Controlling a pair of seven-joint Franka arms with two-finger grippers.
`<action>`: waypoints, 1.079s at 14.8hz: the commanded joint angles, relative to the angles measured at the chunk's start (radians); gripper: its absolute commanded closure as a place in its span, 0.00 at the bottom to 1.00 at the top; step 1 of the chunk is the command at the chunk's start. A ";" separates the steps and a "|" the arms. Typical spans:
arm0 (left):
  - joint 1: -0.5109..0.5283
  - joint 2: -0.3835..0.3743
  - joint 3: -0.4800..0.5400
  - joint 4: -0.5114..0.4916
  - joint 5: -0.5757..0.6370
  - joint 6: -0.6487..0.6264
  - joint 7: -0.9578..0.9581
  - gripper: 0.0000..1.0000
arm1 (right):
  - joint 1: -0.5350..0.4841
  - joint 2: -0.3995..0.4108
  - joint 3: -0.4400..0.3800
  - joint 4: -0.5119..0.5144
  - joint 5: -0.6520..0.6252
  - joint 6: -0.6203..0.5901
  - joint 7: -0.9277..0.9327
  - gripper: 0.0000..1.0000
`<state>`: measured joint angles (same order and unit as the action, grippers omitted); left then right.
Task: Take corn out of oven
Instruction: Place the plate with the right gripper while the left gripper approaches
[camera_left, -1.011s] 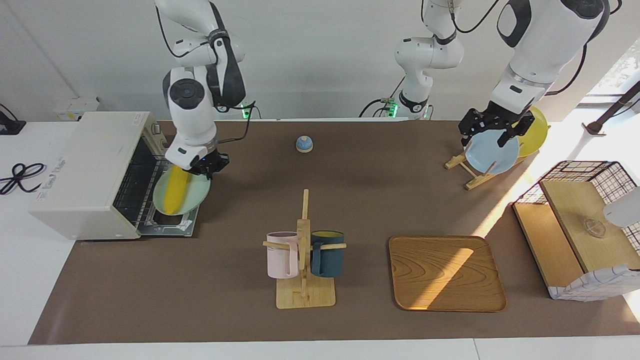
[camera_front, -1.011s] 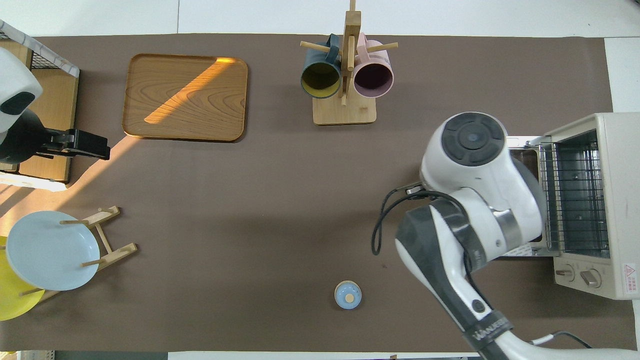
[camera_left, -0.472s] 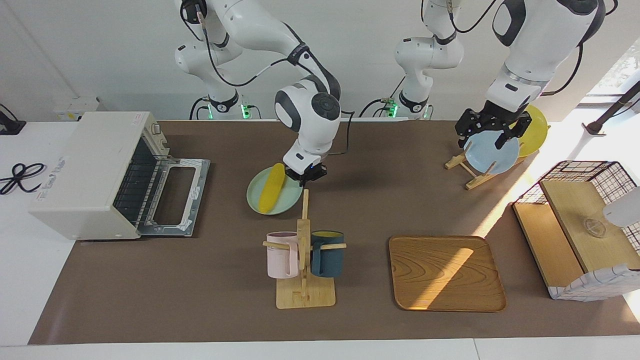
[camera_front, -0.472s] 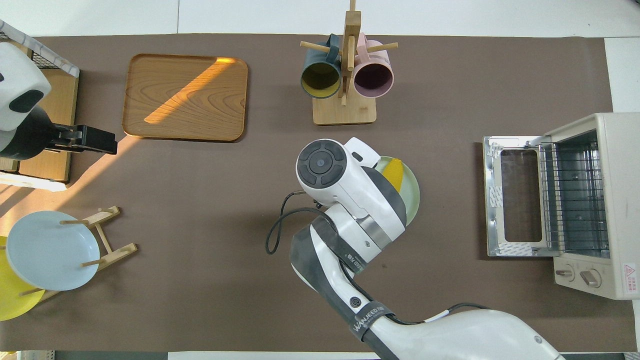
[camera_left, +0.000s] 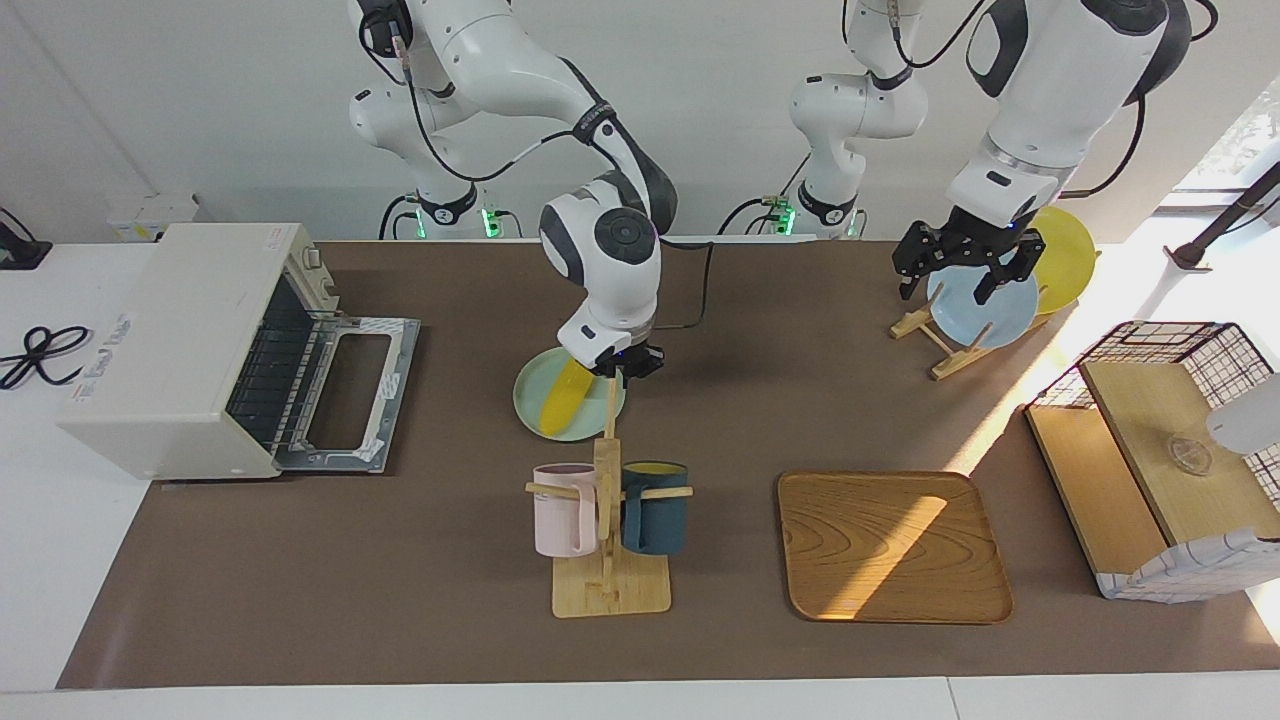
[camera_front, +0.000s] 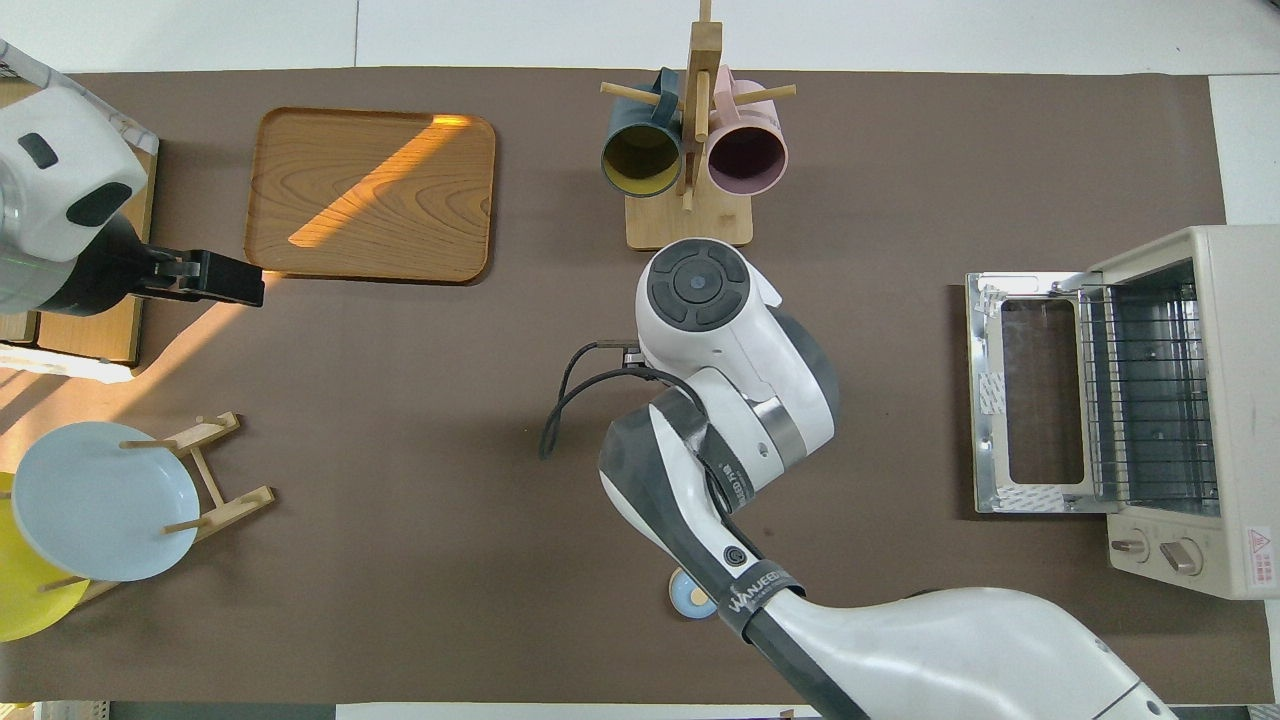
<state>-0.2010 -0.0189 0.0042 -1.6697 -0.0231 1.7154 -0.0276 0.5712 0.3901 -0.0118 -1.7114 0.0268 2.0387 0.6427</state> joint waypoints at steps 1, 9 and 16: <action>-0.028 -0.001 0.008 -0.028 0.008 0.041 -0.006 0.00 | -0.051 -0.029 0.007 0.025 0.021 -0.031 -0.024 0.75; -0.190 0.088 0.007 -0.045 -0.063 0.139 -0.009 0.00 | -0.296 -0.190 0.003 -0.239 -0.102 -0.059 -0.250 1.00; -0.408 0.246 0.008 -0.038 -0.096 0.331 -0.063 0.00 | -0.442 -0.238 0.000 -0.450 -0.123 0.083 -0.396 1.00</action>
<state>-0.5662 0.1978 -0.0061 -1.7102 -0.1011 2.0001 -0.0874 0.1508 0.1997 -0.0247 -2.1015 -0.0785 2.1001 0.2665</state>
